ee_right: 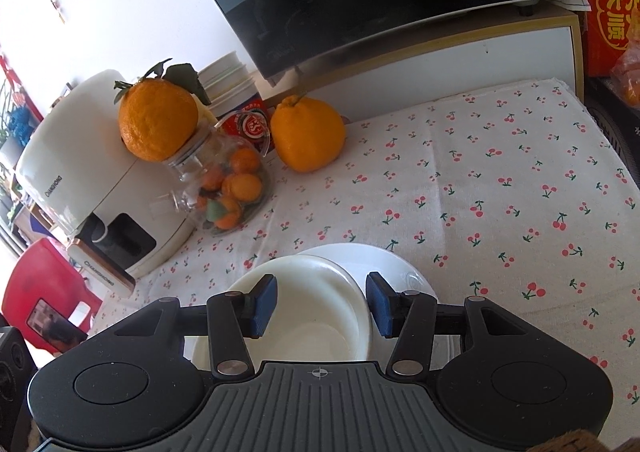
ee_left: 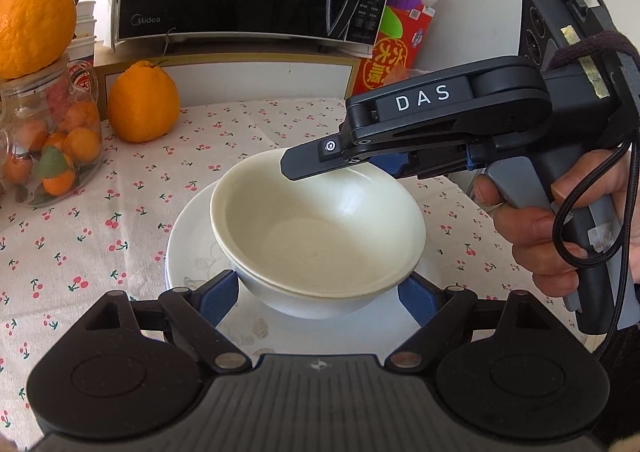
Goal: Organize plates and bowls
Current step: 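Lower the nested bowls onto the plate stack and open both grippers, then withdraw both tools back from the plate and bowl stack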
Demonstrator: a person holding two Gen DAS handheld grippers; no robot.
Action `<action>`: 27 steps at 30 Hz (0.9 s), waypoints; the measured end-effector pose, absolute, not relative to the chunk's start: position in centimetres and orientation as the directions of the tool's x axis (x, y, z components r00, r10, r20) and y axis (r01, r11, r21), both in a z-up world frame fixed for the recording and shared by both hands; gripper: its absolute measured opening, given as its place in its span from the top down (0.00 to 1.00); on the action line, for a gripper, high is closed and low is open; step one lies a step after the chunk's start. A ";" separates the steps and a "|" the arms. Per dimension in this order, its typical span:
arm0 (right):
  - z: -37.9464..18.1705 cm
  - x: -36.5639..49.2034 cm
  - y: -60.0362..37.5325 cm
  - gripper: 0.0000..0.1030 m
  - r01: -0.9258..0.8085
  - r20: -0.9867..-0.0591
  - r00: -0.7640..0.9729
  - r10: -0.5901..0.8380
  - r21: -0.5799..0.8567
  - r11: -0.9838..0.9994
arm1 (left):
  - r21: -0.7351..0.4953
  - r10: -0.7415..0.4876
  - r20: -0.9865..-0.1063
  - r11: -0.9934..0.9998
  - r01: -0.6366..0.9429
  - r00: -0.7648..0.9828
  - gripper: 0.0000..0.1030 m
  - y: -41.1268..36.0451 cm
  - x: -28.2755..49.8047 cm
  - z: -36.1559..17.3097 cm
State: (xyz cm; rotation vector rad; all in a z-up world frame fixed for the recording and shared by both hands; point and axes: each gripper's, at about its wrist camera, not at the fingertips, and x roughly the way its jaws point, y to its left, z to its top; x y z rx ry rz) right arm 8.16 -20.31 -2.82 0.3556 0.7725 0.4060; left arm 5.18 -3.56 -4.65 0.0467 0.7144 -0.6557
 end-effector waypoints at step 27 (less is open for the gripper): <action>0.7 1.6 -21.5 0.05 -0.250 -0.540 0.724 0.430 0.375 0.893 | -0.138 -0.450 -0.629 0.867 0.479 0.634 0.03 -2.1 1.0 -1.3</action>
